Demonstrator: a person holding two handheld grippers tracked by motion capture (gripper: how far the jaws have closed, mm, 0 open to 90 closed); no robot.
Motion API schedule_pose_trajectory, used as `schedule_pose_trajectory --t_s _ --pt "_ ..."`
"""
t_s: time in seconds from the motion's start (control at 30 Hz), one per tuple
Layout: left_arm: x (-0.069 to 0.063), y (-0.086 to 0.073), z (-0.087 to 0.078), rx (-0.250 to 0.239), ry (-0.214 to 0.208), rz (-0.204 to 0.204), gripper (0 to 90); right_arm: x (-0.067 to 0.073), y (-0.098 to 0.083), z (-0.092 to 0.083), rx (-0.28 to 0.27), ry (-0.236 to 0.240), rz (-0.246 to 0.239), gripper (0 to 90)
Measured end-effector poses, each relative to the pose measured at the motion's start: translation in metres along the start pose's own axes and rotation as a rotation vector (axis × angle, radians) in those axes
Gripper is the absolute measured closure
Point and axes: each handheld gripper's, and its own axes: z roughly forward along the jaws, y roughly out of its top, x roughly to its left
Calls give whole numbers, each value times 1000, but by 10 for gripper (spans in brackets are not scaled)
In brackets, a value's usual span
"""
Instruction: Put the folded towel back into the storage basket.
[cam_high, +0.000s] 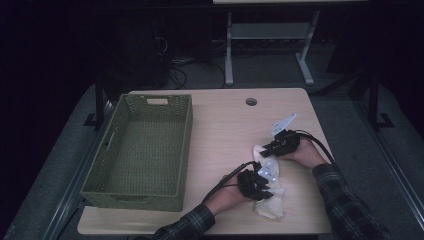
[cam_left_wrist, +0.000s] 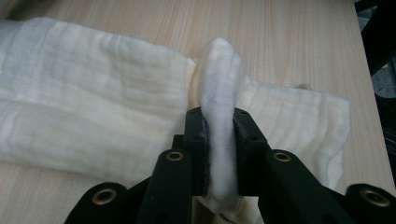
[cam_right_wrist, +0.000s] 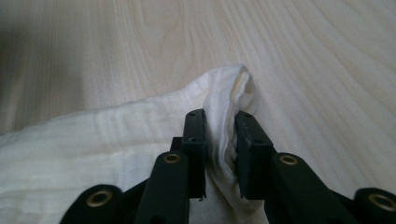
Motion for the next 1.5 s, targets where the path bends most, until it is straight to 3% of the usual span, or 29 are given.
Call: schedule_pose_trajectory --t_s 0.3,0.8,1.23,1.5 --pt "0 0 -6 -28 -8 7 807 5 1 0 6 -21 39 788" --pt "2 10 -44 -98 -16 -57 806 14 17 -16 -16 -33 23 787" --pt "7 25 -88 -120 35 -86 806 10 46 -38 -87 -43 22 785" --pt "7 34 -110 -109 76 -54 806 7 64 -47 -117 -34 28 785"
